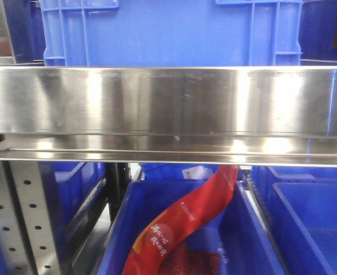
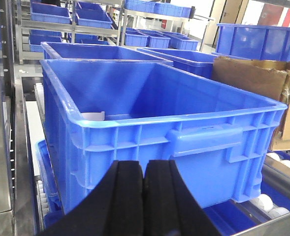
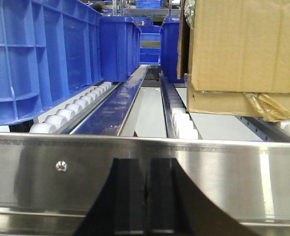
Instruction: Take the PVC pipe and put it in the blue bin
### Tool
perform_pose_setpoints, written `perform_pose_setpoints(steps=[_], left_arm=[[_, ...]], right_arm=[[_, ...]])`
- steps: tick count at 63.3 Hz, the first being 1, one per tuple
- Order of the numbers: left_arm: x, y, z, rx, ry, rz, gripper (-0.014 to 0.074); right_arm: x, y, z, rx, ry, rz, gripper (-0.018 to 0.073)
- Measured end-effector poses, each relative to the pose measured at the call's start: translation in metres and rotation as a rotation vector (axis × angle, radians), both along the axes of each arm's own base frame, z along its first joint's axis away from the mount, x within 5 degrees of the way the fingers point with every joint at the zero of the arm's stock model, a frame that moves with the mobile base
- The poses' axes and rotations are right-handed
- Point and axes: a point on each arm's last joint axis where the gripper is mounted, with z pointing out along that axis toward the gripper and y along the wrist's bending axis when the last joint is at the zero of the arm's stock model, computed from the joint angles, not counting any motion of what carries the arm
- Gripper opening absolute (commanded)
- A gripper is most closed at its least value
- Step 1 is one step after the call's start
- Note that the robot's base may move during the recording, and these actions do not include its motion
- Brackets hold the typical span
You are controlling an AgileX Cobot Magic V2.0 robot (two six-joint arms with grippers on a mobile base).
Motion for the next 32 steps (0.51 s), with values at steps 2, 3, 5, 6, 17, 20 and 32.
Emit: perform_pose_setpoints(steps=[2,3,5,6,17,20,32], left_arm=[[0.000,0.000,0.000,0.000,0.000,0.000,-0.0111],[0.000,0.000,0.000,0.000,0.000,0.000,-0.0111],[0.000,0.000,0.000,0.000,0.000,0.000,-0.0111],[0.000,0.000,0.000,0.000,0.000,0.000,-0.0111],[-0.005,0.003,-0.003,-0.001,-0.016,0.002,-0.0111],[-0.009,0.006,-0.006,0.018,-0.038,0.012,-0.0111],[-0.021,0.028,-0.054,0.143,-0.082,0.137,-0.0111]], right_arm=[[0.000,0.000,0.000,0.000,0.002,0.000,-0.0169],[0.000,0.000,0.000,0.000,0.002,0.000,-0.0169],[0.000,0.000,0.000,0.000,0.002,0.000,-0.0169],[0.000,0.000,0.000,0.000,0.002,0.000,-0.0169],[0.000,0.000,0.000,0.000,0.004,0.000,-0.0169],[0.000,0.000,0.000,0.000,0.004,0.000,-0.0169],[0.000,0.000,0.000,0.000,0.004,-0.001,-0.0169]])
